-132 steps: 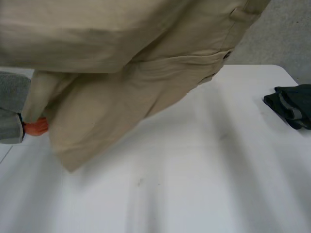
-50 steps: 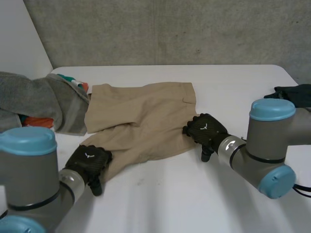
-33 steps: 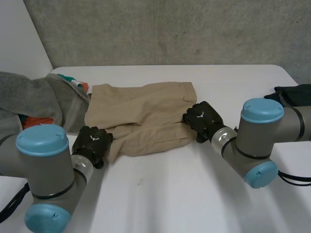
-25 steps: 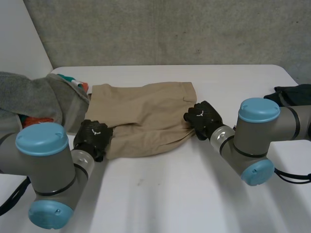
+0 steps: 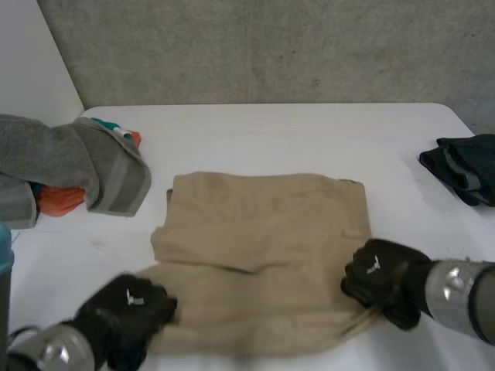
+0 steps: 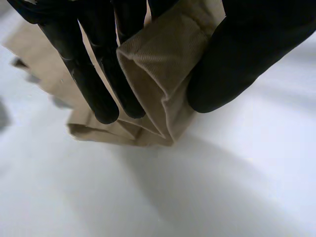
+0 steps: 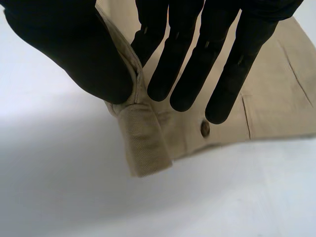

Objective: Fold the laundry.

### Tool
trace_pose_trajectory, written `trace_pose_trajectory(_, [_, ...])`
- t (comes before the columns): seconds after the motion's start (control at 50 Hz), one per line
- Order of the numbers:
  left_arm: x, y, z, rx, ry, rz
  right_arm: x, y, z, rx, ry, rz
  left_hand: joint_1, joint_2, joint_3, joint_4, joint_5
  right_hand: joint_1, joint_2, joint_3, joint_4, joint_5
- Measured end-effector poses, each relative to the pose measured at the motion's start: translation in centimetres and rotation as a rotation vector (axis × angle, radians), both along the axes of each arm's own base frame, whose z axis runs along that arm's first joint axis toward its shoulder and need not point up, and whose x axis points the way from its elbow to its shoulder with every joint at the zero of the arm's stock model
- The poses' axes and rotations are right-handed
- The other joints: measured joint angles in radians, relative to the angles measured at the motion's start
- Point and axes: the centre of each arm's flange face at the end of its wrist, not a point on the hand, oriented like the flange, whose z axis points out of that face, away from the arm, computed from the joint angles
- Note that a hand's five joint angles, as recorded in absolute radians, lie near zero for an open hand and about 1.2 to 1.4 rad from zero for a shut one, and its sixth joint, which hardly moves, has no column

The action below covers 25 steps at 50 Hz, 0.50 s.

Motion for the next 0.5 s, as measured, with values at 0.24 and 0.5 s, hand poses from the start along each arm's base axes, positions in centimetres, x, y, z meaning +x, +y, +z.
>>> trace_pose_trajectory(0.24, [-1.9,-5.5,1.1,-0.167,0.041,0.020,2.0,-3.6,0.2,-0.115,-0.150,-0.045,0.000,0.001,0.001,0.001,0.006,0.000,0.000,0.000,0.000,0.008])
trace_pose_trajectory(0.5, [-7.6,-22.1,0.7,-0.639,0.196,0.118,7.4,-16.0,-0.7,-0.532,-0.473,-0.228,0.000,0.002,0.001,0.004,0.006,0.024,0.000,0.000,0.000,0.021])
